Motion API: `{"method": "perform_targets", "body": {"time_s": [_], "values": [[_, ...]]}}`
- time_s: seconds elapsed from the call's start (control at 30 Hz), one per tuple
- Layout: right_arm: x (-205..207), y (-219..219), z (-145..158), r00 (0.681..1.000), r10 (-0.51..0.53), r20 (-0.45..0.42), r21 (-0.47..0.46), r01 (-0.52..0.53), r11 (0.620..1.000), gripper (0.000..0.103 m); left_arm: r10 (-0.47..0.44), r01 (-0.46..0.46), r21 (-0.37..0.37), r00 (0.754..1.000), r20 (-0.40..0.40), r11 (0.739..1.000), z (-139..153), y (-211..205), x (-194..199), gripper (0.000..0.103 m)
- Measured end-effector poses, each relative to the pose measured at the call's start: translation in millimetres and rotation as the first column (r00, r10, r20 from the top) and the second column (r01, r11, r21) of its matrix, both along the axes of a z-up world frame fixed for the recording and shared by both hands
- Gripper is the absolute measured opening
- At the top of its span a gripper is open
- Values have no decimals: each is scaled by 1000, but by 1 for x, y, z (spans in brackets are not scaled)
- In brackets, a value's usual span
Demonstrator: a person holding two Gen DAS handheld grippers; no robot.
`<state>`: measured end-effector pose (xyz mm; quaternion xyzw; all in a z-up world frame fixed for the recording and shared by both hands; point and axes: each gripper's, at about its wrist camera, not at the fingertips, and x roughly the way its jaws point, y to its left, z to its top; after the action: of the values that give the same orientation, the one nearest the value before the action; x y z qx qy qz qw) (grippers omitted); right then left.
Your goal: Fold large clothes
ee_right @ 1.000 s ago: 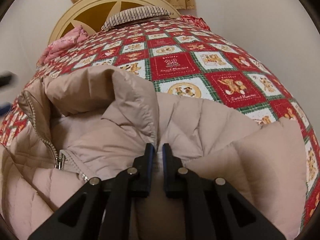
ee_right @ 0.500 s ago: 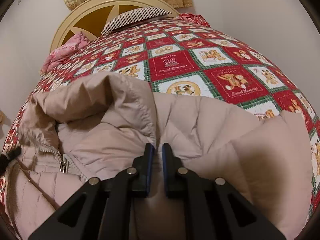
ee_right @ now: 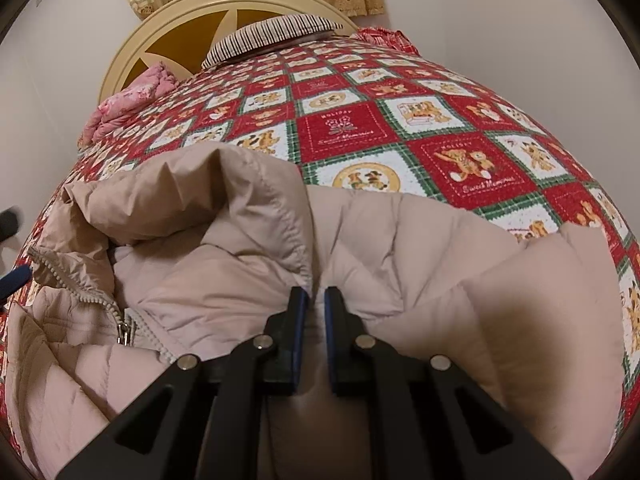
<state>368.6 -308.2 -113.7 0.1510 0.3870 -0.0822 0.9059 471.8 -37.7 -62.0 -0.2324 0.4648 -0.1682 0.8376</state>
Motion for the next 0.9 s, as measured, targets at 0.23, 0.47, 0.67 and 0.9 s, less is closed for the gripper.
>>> {"method": "perform_targets", "body": {"time_s": [0.23,0.47,0.67,0.9], "values": [[-1,0,0,1000,-1,10,19,1,1000,11,-40,27,-117,993,-112,993,-36,-4,-39,12],[-1,0,-1,1000,-1,20,31,1,1000,11,92,-97,-144,995,-42,985,-63,20,-67,10],[-15,6,22,998,-4,67,16,3,1000,23,97,-92,-74,993,67,993,-63,8,-71,10],[14,14,108,958,21,287,-17,-17,1000,73,106,-97,-104,991,83,990,-67,15,-76,10]]}}
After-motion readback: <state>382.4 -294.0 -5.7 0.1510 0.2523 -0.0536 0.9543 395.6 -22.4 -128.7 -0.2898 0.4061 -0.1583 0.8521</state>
